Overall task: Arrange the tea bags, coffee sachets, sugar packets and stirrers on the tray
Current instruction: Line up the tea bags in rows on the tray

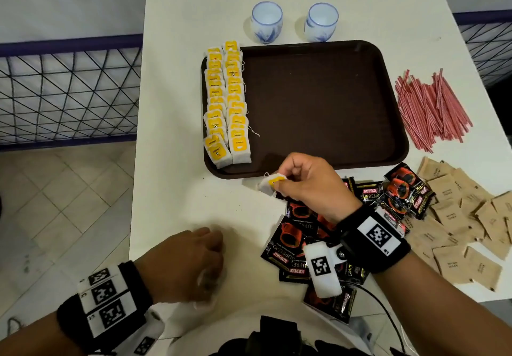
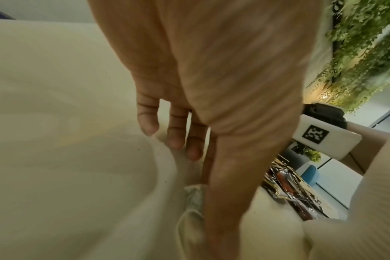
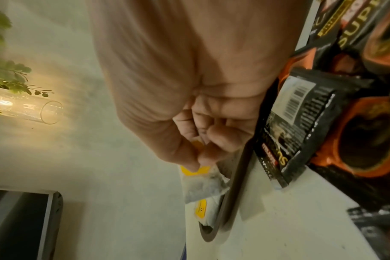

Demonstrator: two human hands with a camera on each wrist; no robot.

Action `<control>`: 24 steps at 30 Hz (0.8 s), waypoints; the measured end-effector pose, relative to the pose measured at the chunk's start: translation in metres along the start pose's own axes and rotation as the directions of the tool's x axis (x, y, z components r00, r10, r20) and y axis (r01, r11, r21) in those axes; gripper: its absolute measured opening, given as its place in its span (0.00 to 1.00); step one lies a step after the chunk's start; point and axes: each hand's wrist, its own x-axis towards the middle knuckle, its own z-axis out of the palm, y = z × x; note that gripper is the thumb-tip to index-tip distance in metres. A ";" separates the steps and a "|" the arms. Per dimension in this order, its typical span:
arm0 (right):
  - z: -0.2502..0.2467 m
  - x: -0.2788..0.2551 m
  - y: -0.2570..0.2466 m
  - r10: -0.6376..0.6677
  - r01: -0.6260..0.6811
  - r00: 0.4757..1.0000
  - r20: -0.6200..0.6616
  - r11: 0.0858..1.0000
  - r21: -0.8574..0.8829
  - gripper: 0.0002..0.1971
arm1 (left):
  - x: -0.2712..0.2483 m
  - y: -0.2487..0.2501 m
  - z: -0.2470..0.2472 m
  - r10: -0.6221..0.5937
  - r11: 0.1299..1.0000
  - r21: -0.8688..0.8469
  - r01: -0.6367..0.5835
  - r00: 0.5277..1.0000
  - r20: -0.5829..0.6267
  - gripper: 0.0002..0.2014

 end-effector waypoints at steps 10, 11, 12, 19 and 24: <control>-0.014 0.007 -0.002 -0.011 0.009 0.999 -0.051 0.999 -0.032 0.06 | 0.013 -0.012 -0.009 0.005 0.962 -0.269 -0.035 0.994 -0.109 0.04; -0.014 0.008 -0.001 -0.007 0.006 0.999 -0.053 1.000 -0.031 0.06 | 0.016 -0.014 -0.010 0.003 0.947 -0.316 -0.058 0.985 -0.171 0.05; -0.014 0.008 -0.001 -0.005 0.003 0.999 -0.052 1.000 -0.028 0.07 | 0.019 -0.015 -0.011 -0.001 0.939 -0.333 -0.081 0.971 -0.240 0.05; -0.012 0.013 -0.006 0.030 -0.030 0.999 -0.030 0.999 -0.011 0.04 | 0.024 -0.019 -0.011 0.121 0.982 -0.080 -0.174 0.889 -0.441 0.09; -0.008 0.019 -0.011 0.047 -0.047 0.999 -0.013 0.999 -0.002 0.04 | 0.026 -0.026 0.007 0.101 0.978 -0.131 -0.163 0.916 -0.387 0.04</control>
